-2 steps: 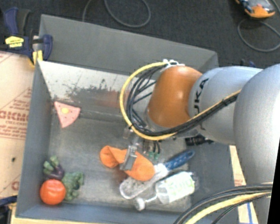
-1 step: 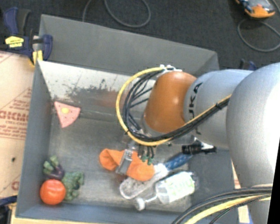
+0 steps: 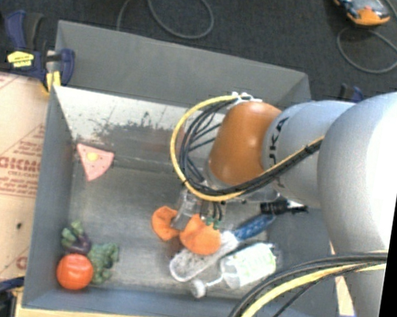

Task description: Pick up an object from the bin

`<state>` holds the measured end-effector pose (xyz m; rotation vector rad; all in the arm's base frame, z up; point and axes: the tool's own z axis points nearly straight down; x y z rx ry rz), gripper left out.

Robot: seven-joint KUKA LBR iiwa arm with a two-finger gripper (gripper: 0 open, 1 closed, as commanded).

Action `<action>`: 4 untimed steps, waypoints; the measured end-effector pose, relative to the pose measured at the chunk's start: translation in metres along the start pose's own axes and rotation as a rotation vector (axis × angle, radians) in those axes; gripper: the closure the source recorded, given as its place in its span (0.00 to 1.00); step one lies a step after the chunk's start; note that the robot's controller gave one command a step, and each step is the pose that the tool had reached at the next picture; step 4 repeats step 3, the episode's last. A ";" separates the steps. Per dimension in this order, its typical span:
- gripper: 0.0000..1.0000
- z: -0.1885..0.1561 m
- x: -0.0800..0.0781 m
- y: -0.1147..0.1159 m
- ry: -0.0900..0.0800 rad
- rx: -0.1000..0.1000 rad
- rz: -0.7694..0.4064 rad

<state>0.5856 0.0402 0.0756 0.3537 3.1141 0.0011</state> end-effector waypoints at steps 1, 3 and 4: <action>1.00 0.000 0.000 0.000 0.000 0.000 0.000; 1.00 -0.069 -0.009 0.010 -0.003 0.000 0.020; 1.00 -0.069 -0.009 0.010 -0.003 0.000 0.020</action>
Offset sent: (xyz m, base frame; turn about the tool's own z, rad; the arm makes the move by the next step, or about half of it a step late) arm 0.0095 0.0087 0.0679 0.0242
